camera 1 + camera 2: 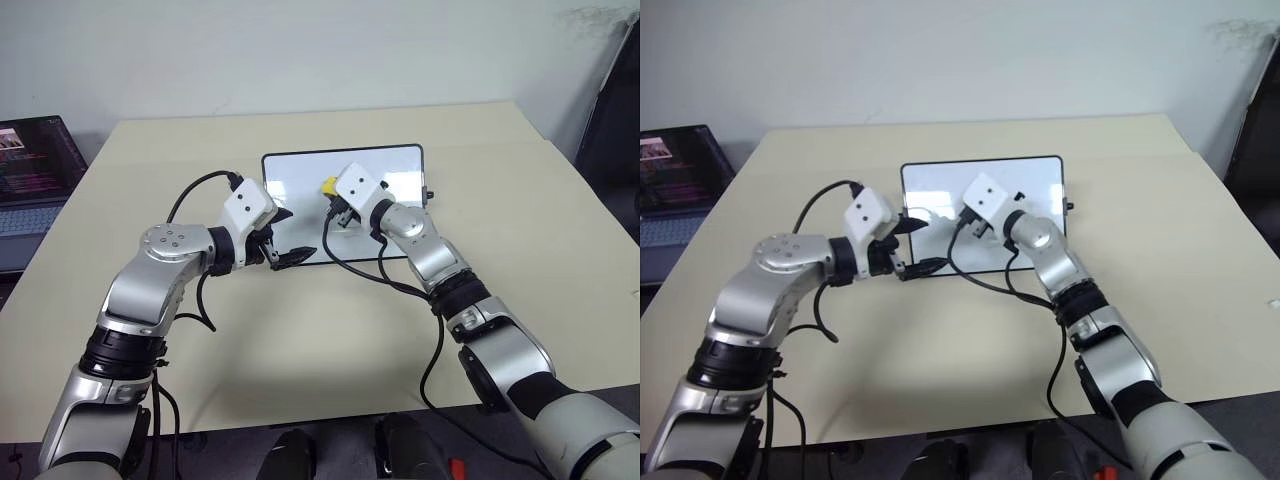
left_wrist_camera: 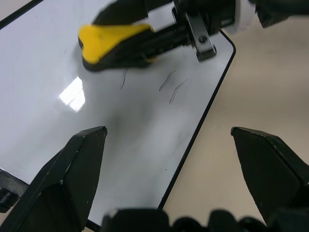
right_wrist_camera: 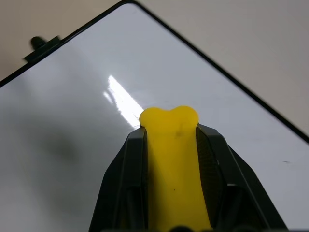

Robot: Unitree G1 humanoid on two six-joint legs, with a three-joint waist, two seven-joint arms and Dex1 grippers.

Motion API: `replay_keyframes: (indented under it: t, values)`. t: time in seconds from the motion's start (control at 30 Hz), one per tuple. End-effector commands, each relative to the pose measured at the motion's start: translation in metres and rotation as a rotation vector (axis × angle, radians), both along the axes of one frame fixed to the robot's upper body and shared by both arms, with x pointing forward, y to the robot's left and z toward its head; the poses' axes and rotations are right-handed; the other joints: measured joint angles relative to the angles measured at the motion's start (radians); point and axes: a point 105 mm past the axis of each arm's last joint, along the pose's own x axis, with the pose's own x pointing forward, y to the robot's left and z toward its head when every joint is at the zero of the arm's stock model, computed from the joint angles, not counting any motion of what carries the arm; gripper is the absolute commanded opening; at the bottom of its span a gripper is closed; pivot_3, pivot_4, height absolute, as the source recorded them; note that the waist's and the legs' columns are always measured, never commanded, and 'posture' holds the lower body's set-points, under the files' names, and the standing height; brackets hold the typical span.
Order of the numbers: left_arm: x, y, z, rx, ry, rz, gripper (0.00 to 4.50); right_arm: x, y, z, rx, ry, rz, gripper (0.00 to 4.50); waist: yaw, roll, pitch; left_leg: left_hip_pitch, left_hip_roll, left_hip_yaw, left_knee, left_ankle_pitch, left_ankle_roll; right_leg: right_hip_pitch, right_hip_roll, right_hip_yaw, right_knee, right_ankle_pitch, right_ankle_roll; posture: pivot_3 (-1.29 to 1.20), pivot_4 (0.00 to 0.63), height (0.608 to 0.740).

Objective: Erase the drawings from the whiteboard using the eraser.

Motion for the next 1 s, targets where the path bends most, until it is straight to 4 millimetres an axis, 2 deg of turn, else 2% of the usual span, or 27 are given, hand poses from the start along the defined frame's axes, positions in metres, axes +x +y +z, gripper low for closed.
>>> replay_keyframes:
  t: [0.03, 0.3, 0.4, 0.63, 0.8, 1.0]
  values:
    - [-0.001, 0.0, 0.012, -0.008, -0.052, -0.007, 4.5, 0.006, -0.005, 0.022, 0.015, -0.073, -0.051, 1.04, 0.0, 0.0, 0.0, -0.001, 0.0, 0.0, 0.0, 0.001, -0.001, -0.001, 0.0, 0.001, 0.0, 0.0, 0.0, 0.0, 0.15, 0.74]
    - [-0.001, 0.0, 0.01, -0.011, -0.048, -0.003, 4.5, 0.002, 0.002, -0.021, -0.077, 0.088, -0.01, 1.01, -0.001, 0.0, 0.0, 0.001, 0.0, 0.002, 0.0, -0.001, 0.001, -0.001, 0.0, 0.002, 0.0, 0.0, 0.0, 0.0, 0.15, 0.74]
    - [-0.001, 0.0, 0.01, -0.011, -0.048, -0.003, 4.5, -0.001, 0.006, -0.025, -0.091, 0.104, 0.012, 1.01, -0.001, 0.0, 0.0, 0.002, 0.0, 0.004, 0.0, -0.001, 0.001, 0.001, 0.0, 0.001, 0.001, 0.0, 0.0, 0.0, 0.15, 0.74]
    - [-0.002, 0.0, 0.009, -0.011, -0.046, -0.007, 4.5, -0.003, 0.011, -0.012, -0.051, 0.065, 0.024, 1.01, -0.001, 0.0, 0.0, 0.002, 0.001, 0.005, 0.0, -0.001, 0.001, 0.001, 0.001, 0.001, 0.001, 0.001, -0.001, 0.0, 0.15, 0.74]
    - [-0.003, -0.001, 0.009, -0.011, -0.045, -0.011, 4.5, -0.006, 0.016, 0.009, 0.001, 0.006, 0.048, 1.01, -0.001, 0.0, 0.0, 0.002, 0.002, 0.005, 0.0, -0.001, 0.001, 0.001, 0.001, 0.001, 0.001, 0.001, -0.001, 0.0, 0.15, 0.74]
    - [-0.002, -0.002, 0.009, -0.011, -0.047, -0.012, 4.5, 0.001, 0.006, 0.019, 0.025, -0.043, -0.018, 1.0, 0.0, 0.0, 0.0, 0.0, 0.002, 0.006, 0.0, -0.001, 0.001, -0.001, 0.0, 0.001, 0.0, 0.001, 0.0, 0.0, 0.15, 0.74]
